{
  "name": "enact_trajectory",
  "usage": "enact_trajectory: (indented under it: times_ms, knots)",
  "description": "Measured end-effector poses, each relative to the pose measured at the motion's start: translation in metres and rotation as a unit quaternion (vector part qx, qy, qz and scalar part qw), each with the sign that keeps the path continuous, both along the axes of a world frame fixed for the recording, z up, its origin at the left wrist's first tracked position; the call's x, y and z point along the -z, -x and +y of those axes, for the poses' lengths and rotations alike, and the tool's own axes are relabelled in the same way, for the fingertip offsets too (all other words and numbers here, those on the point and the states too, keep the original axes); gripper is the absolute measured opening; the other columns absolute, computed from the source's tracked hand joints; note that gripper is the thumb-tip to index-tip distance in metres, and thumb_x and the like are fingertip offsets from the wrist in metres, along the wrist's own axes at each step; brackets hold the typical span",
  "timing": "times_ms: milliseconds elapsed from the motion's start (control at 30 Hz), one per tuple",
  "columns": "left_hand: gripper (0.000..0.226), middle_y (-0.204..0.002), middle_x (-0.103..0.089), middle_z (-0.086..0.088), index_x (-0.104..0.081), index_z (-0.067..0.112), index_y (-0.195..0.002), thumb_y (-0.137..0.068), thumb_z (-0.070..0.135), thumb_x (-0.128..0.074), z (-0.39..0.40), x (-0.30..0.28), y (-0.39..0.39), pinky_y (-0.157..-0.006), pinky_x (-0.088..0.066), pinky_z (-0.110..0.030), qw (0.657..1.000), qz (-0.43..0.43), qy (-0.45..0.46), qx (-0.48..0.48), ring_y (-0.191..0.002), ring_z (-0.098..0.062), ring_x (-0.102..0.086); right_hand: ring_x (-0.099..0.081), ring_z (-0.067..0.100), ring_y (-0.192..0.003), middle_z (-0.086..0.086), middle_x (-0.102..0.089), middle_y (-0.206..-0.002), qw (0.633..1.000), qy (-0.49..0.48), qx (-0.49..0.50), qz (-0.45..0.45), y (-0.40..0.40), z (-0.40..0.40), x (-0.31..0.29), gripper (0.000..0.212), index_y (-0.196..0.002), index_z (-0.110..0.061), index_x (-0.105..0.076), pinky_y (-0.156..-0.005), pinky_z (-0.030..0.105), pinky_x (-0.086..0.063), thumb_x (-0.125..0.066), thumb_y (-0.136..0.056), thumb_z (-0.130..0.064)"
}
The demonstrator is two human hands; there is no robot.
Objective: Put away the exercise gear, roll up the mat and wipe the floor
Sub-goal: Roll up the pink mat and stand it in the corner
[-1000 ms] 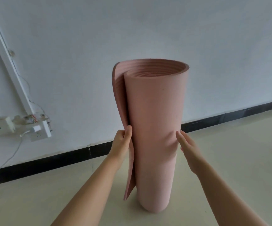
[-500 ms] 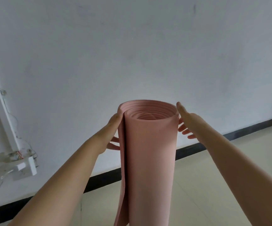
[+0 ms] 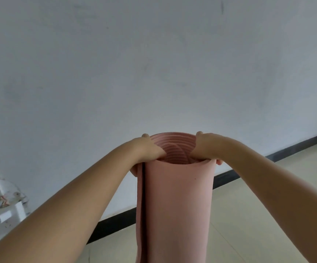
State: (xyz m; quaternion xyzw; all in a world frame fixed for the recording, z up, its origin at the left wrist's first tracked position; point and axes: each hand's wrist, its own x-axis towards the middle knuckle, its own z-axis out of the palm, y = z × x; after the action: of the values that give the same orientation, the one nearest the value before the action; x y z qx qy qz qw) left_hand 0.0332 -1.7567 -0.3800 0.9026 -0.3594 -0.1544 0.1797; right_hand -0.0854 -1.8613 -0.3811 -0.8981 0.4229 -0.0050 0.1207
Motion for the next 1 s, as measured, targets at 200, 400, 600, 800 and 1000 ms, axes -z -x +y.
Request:
enact_trajectory:
  times_ms: [200,400,600,800,1000]
  knots:
    - [0.053,-0.108,-0.055,-0.01,-0.033,0.012,-0.131,-0.087,0.04,-0.045,-0.004,0.015,-0.017,-0.062,-0.053,-0.027,0.999,0.035,-0.011,-0.015,-0.082,-0.032,-0.065,-0.039,0.016,-0.061,0.005,-0.038,-0.092,0.998,-0.019,-0.037,-0.04,-0.009,-0.012,0.017,0.008,-0.1,-0.008,-0.033,-0.049,0.021,-0.03,-0.038,-0.097,-0.014]
    - [0.057,-0.109,-0.058,-0.014,-0.024,0.011,-0.135,-0.089,0.041,-0.041,-0.015,0.009,-0.024,-0.061,-0.053,-0.029,0.996,0.034,-0.079,-0.004,-0.088,-0.033,-0.066,-0.049,0.028,-0.093,0.009,-0.047,-0.094,0.998,-0.047,-0.032,0.017,-0.021,-0.024,0.013,0.039,-0.128,-0.009,-0.032,-0.072,0.03,-0.036,-0.036,-0.093,-0.025]
    - [0.06,-0.07,-0.049,-0.003,-0.022,0.008,-0.136,-0.09,0.043,-0.039,-0.04,-0.001,-0.017,-0.065,-0.045,-0.028,0.985,0.014,-0.167,0.032,-0.056,-0.018,-0.048,-0.041,0.036,-0.124,0.02,-0.038,-0.135,0.997,-0.051,-0.001,0.053,-0.018,-0.033,0.011,0.052,-0.136,-0.002,-0.028,-0.097,0.039,-0.038,-0.033,-0.096,-0.034]
    - [0.058,-0.108,-0.056,-0.011,-0.022,0.008,-0.135,-0.09,0.034,-0.046,-0.056,-0.007,0.015,-0.071,-0.044,-0.031,0.971,0.049,-0.229,0.039,-0.089,-0.026,-0.055,-0.043,0.035,-0.123,0.019,-0.038,-0.138,0.995,-0.063,0.009,0.081,0.008,-0.029,0.015,0.06,-0.142,-0.004,-0.023,-0.096,0.038,-0.04,-0.035,-0.097,-0.041]
    - [0.053,-0.129,-0.041,-0.017,-0.019,0.008,-0.135,-0.096,0.036,-0.041,-0.048,-0.004,0.084,-0.083,-0.05,-0.038,0.96,0.068,-0.257,0.087,-0.103,-0.031,-0.059,-0.049,0.034,-0.112,0.018,-0.043,-0.129,0.99,-0.107,0.052,0.073,0.091,-0.012,0.019,0.048,-0.137,-0.002,-0.026,-0.086,0.036,-0.041,-0.031,-0.099,-0.032]
